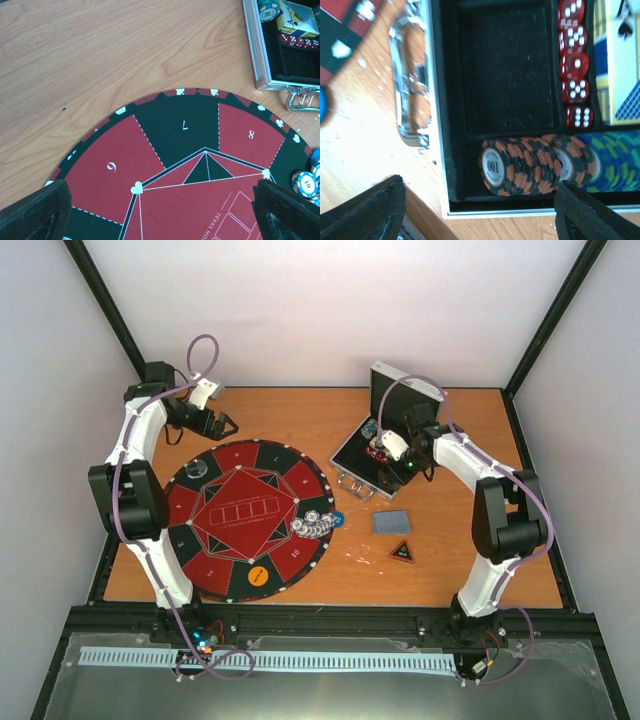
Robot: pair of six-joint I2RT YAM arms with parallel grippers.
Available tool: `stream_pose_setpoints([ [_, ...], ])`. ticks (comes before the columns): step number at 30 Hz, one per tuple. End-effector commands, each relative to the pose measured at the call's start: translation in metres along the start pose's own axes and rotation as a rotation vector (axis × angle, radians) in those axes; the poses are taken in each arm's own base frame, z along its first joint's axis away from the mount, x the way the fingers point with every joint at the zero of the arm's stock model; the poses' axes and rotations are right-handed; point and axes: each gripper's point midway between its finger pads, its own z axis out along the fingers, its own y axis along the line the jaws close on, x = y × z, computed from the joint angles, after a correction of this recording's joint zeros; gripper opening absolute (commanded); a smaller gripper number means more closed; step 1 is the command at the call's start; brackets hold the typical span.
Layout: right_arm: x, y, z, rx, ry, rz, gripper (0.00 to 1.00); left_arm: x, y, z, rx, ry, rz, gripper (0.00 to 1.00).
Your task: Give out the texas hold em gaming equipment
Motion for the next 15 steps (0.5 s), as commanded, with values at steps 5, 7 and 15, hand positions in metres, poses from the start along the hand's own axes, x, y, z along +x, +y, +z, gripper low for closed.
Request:
stream_pose_setpoints([
  [5,0.015,-0.018,0.021,0.100,0.173,0.003,0.81,-0.015,-0.002,-0.012,-0.032,-0.044,0.035,1.00],
  [7,0.014,-0.018,0.025,0.099,0.182,-0.001,0.81,-0.014,-0.002,-0.011,-0.029,-0.040,0.033,1.00],
  [15,0.019,-0.030,0.036,0.137,0.247,0.019,0.75,-0.012,-0.001,-0.009,-0.025,-0.037,0.030,1.00],
])
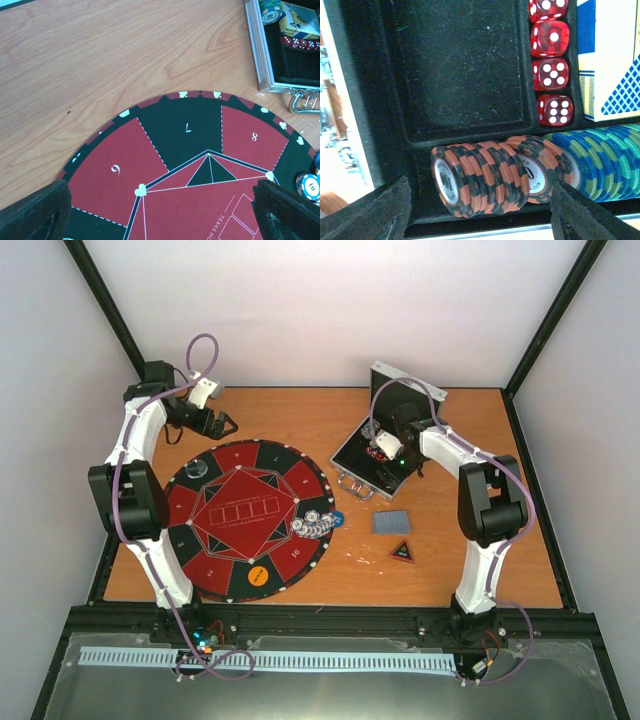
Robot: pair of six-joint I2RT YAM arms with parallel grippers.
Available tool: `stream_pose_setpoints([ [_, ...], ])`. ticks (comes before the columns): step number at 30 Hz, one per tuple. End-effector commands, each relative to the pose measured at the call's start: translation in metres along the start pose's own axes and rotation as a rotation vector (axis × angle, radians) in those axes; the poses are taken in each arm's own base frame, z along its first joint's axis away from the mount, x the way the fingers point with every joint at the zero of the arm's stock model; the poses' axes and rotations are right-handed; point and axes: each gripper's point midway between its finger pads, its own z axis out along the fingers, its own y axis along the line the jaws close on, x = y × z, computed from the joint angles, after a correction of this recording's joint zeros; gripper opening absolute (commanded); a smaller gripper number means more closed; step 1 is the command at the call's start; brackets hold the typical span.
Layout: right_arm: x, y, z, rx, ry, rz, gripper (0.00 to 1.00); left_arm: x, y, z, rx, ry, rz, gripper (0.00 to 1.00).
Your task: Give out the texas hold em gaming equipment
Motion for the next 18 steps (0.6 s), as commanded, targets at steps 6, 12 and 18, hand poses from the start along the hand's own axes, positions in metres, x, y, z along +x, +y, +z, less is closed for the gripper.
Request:
stream_pose_setpoints([
  [6,0.005,-0.006,0.005,0.034,0.058,0.017,0.71,-0.006,-0.002,-0.004,-0.003,-0.018,0.009,1.00],
  [12,0.006,0.018,0.013,-0.032,0.072,-0.023,0.70,-0.005,-0.001,-0.003,-0.002,-0.016,0.006,1.00],
  [18,0.002,0.029,0.008,-0.054,0.063,-0.039,0.62,-0.004,-0.002,-0.001,0.004,-0.014,0.005,1.00],
])
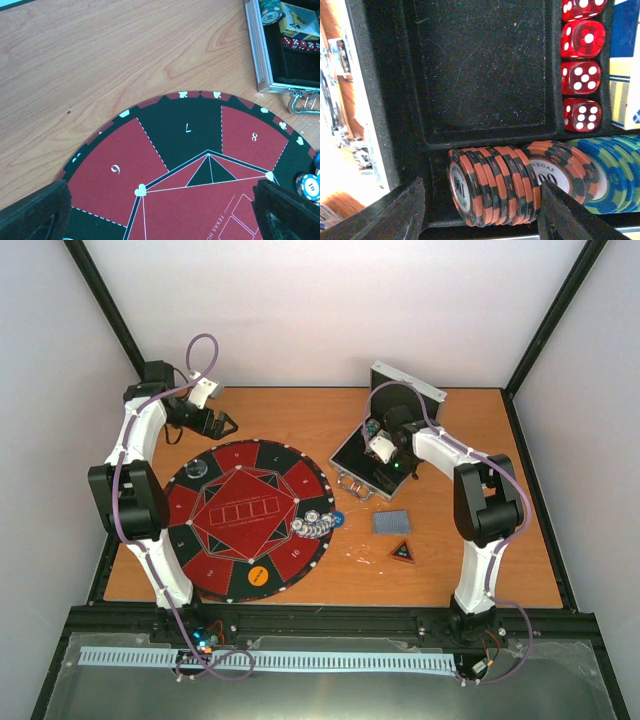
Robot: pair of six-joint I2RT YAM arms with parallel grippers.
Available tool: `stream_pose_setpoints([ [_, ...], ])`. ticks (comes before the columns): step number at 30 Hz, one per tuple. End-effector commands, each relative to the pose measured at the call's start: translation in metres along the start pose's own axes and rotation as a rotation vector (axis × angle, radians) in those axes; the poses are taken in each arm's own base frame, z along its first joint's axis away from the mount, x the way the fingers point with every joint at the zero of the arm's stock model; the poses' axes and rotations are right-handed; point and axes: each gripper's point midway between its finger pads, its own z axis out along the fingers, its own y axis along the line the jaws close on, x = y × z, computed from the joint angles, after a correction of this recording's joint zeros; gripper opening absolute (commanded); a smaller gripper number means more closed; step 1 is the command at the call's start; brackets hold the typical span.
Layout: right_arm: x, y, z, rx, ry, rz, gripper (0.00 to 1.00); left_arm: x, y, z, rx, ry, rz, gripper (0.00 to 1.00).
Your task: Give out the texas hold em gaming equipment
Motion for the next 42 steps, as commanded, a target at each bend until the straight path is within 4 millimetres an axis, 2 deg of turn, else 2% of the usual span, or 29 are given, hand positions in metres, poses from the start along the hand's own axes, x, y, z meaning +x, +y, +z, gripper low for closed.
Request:
stream_pose_setpoints([
  [1,0.001,0.018,-0.001,-0.059,0.012,-0.020,0.61,-0.004,-0.002,-0.002,0.003,-0.013,0.005,1.00],
  [10,0.004,0.021,-0.012,-0.049,0.014,-0.006,0.53,-0.004,-0.002,-0.001,0.005,-0.014,0.006,1.00],
  [16,0.008,0.015,0.000,-0.033,0.055,0.001,0.42,-0.002,-0.001,0.000,0.009,-0.009,-0.001,1.00],
  [24,0.012,0.005,0.022,-0.009,0.129,0.034,0.44,-0.001,-0.002,0.000,0.008,-0.008,-0.001,1.00],
  [29,0.009,0.000,0.026,0.011,0.137,0.060,0.31,-0.001,-0.002,0.000,0.010,-0.010,-0.002,1.00],
  [35,0.002,-0.001,0.008,0.023,0.090,0.068,0.14,-0.003,-0.004,-0.002,0.010,-0.016,0.003,1.00],
  [37,-0.001,-0.003,-0.001,0.038,0.073,0.079,0.05,-0.004,-0.004,-0.003,0.010,-0.018,0.006,1.00],
  [42,-0.012,-0.013,-0.036,0.092,0.008,0.131,0.03,-0.009,-0.007,-0.010,-0.001,-0.031,0.026,1.00],
])
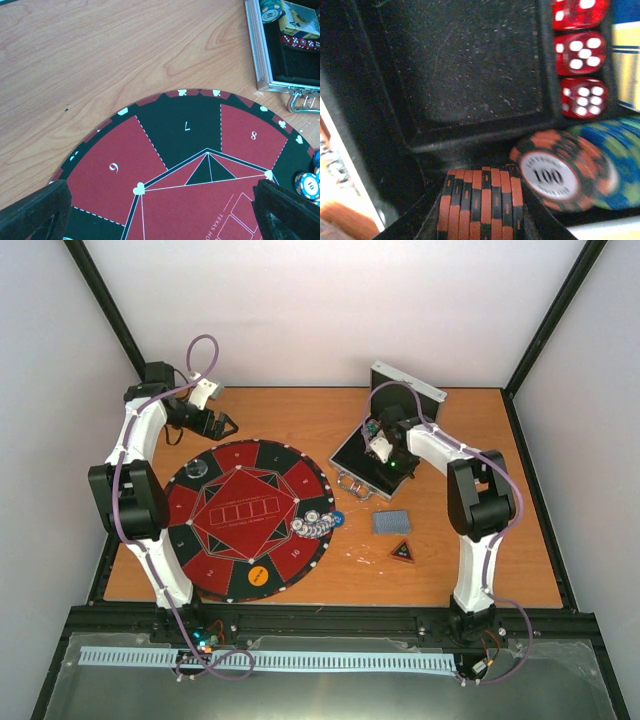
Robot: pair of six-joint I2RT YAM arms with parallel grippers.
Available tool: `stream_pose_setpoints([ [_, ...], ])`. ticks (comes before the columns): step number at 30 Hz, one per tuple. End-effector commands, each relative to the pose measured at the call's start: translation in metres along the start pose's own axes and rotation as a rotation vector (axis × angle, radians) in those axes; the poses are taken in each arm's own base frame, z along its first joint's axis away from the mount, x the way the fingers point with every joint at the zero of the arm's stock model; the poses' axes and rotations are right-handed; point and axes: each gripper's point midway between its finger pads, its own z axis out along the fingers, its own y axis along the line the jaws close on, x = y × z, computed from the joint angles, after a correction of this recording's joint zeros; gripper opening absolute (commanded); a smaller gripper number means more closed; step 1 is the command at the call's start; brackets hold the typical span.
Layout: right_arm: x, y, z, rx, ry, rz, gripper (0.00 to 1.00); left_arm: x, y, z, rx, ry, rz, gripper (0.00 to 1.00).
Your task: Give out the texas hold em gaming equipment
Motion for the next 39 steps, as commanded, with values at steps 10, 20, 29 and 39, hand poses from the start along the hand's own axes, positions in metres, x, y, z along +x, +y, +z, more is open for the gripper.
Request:
stream_pose_setpoints([
  [10,-0.055,-0.001,-0.133,-0.015,-0.330,0.159,0.03,-0.031,-0.019,-0.045,-0.054,-0.080,0.111,1.00],
  [20,-0.112,0.106,-0.181,-0.479,-0.525,0.188,0.03,-0.034,-0.073,-0.102,-0.055,-0.129,0.255,0.97],
  [29,-0.120,0.201,-0.202,-0.803,-0.545,0.112,0.03,0.026,-0.185,-0.100,-0.088,-0.134,0.791,0.99],
  [39,-0.105,0.242,-0.204,-1.001,-0.528,0.102,0.03,-0.011,-0.249,-0.049,-0.073,-0.357,1.082,1.00],
])
